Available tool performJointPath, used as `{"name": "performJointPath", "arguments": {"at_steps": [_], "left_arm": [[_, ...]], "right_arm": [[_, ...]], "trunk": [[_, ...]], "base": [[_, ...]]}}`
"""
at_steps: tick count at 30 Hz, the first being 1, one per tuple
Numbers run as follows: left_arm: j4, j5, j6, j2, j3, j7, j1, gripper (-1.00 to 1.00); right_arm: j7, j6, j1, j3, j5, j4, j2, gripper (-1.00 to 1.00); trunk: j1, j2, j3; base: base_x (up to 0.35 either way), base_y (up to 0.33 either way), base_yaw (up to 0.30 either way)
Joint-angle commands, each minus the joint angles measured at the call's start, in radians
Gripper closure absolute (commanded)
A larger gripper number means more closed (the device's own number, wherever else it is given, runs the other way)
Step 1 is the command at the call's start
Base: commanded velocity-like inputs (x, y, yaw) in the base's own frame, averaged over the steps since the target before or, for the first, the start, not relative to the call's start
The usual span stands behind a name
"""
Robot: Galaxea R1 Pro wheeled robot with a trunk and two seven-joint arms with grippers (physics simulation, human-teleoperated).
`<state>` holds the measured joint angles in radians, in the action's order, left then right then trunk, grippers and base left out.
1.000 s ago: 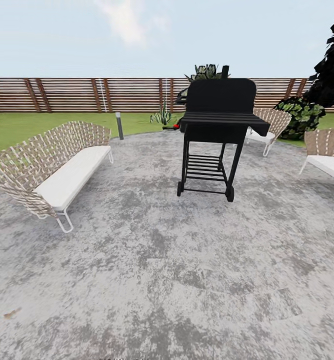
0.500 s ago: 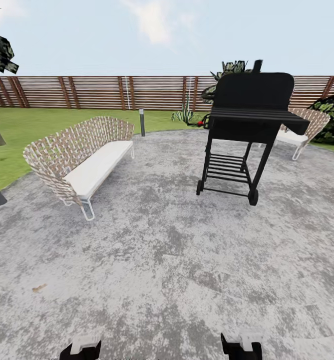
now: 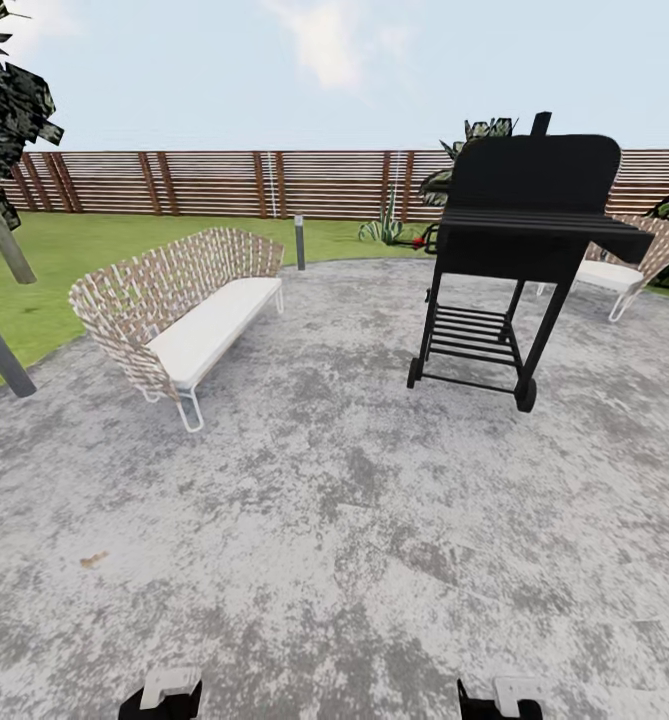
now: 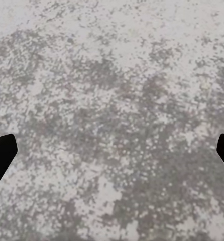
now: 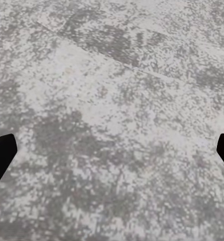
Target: Pick up the pesticide atomizer in the garden and spray insectifuge to fully cover both potted plants in the garden.
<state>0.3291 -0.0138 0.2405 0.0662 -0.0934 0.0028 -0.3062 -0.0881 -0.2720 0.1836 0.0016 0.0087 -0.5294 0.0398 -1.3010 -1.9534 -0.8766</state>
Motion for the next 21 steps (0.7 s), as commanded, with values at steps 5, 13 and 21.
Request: {"name": "performJointPath", "arguments": {"at_steps": [5, 13, 21], "left_arm": [[-0.001, 0.001, 0.003, 0.0, -0.006, 0.001, -0.001, -1.0], [-0.002, 0.002, 0.003, -0.001, -0.006, 0.002, -0.001, -1.0], [-0.002, 0.003, 0.012, -0.002, -0.007, 0.002, -0.001, -1.0]], "right_arm": [[-0.005, -0.002, 0.001, -0.001, -0.001, 0.002, 0.001, -1.0], [-0.006, -0.003, 0.001, 0.0, 0.0, 0.005, 0.001, -1.0], [-0.007, -0.002, 0.001, 0.0, -0.002, 0.005, 0.0, -1.0]], "trunk": [[-0.019, -0.036, -0.016], [-0.05, -0.092, -0.036], [-0.08, -0.148, -0.061]], "base": [[0.0, 0.0, -0.004], [0.0, 0.0, -0.139], [0.0, 0.0, -0.015]]}}
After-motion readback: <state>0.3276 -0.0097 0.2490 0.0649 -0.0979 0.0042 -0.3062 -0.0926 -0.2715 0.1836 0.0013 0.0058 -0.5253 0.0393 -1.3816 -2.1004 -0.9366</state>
